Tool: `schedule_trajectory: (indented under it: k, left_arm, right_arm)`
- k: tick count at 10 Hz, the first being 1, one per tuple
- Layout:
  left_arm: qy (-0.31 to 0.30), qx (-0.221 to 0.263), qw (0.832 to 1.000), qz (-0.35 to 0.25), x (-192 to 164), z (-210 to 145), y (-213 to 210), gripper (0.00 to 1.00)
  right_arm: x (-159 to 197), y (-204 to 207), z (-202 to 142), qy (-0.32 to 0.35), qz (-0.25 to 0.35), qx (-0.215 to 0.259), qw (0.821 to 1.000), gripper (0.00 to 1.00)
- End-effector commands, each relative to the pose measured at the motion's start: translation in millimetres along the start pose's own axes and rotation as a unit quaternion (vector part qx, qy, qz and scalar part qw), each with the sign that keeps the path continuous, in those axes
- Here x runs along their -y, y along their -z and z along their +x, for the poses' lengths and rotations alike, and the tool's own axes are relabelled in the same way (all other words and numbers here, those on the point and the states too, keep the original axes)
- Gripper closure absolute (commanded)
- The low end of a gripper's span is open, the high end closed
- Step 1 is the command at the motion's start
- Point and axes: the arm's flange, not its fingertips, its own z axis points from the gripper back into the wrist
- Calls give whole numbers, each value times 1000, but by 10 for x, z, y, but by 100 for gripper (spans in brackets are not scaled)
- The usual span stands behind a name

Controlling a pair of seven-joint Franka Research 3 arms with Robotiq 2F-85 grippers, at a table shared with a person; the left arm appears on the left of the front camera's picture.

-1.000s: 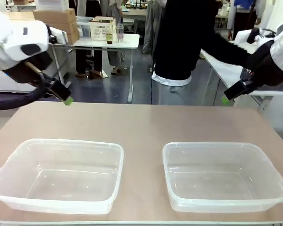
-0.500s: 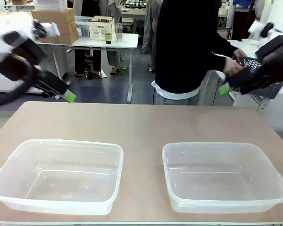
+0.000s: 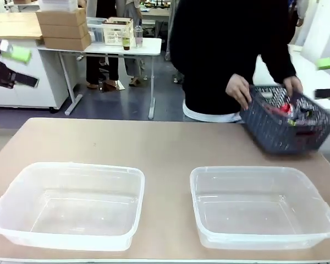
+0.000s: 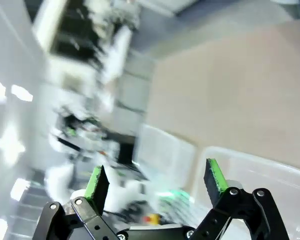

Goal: Sort the waste into each basket.
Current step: Pick up the Organizing box on the left side of the table and lift it.

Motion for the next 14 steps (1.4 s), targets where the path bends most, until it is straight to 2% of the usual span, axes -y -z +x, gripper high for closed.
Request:
schedule_trajectory:
  k: [1, 2, 4, 5, 6, 7, 8, 9, 10, 11, 12, 13, 14]
  left_arm:
    - [-41, 74, 996, 23, -235, -159, -153, 0]
    - [0, 0, 1000, 0, 0, 0, 0, 0]
    - [0, 0, 1000, 0, 0, 0, 0, 0]
    - [0, 0, 1000, 0, 0, 0, 0, 0]
    - [-22, 8, 1000, 0, -51, -27, -47, 0]
    - [-34, -27, 997, 66, -42, -4, -31, 0]
    - [-48, -82, 985, 143, 13, -37, -83, 0]
    - [-55, -124, 956, 259, 91, -136, -205, 0]
    - [-36, -162, 936, 312, 176, -244, -264, 0]
    - [-25, -184, 914, 360, 244, -333, -246, 0]
    - [-20, -204, 896, 393, 273, -397, -173, 0]
    - [-11, -229, 887, 400, 276, -434, -86, 0]
    - [-9, -264, 874, 407, 243, -479, 12, 0]
  right_arm:
    - [428, 23, -362, 45, -15, 77, 996, 0]
    - [0, 0, 0, 0, 0, 0, 1000, 0]
    - [0, 0, 0, 0, 0, 0, 1000, 0]
    - [148, -117, 22, 36, 6, 22, 999, 0]
    - [-8, 108, 70, 29, 17, -14, 999, 0]
    - [-289, 488, 120, 40, -4, -29, 999, 0]
    - [-610, 977, 111, 44, -34, -67, 996, 0]
    - [-900, 1522, 50, 44, -98, -97, 989, 0]
    - [-1111, 1913, -64, 27, -152, -120, 981, 0]
    - [-1306, 2237, -247, 8, -161, -170, 972, 0]
    - [-1456, 2557, -544, -21, -196, -223, 955, 0]
    - [-1555, 2797, -853, -23, -219, -250, 943, 0]
    - [-1572, 3000, -1186, -45, -270, -270, 923, 0]
